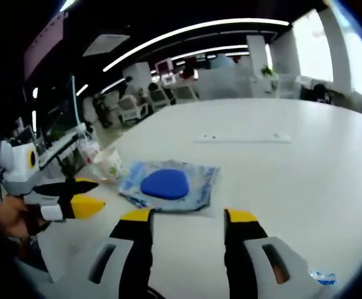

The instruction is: Arrange the tabletop items into an orderly group along one side of the table until the central work area is clear of visible clutter.

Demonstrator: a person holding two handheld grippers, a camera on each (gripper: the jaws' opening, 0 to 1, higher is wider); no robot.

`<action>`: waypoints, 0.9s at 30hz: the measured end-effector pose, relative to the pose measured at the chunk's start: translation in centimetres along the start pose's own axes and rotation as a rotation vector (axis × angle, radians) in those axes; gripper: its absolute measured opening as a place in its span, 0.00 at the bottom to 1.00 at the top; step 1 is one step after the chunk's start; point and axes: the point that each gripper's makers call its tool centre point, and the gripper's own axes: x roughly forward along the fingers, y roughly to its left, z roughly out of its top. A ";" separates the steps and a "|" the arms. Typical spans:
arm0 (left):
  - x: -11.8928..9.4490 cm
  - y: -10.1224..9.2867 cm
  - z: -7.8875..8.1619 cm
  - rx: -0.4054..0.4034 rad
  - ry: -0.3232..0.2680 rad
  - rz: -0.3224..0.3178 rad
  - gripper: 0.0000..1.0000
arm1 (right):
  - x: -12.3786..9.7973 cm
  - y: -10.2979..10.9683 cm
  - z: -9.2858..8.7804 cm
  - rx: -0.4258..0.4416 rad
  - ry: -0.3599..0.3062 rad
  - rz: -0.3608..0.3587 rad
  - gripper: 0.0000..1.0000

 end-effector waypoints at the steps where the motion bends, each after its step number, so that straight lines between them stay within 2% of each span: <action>1: -0.1 -0.1 0.0 0.000 -0.001 -0.003 0.51 | -0.1 0.0 0.0 0.014 -0.003 0.003 0.45; 21: -2.3 -2.6 -0.3 0.047 -0.014 -0.045 0.61 | -3.6 0.5 -1.4 -0.013 -0.020 0.000 0.55; 27: -3.0 -4.1 -0.6 0.062 -0.016 -0.069 0.62 | -5.0 0.3 -1.7 -0.001 -0.031 -0.007 0.57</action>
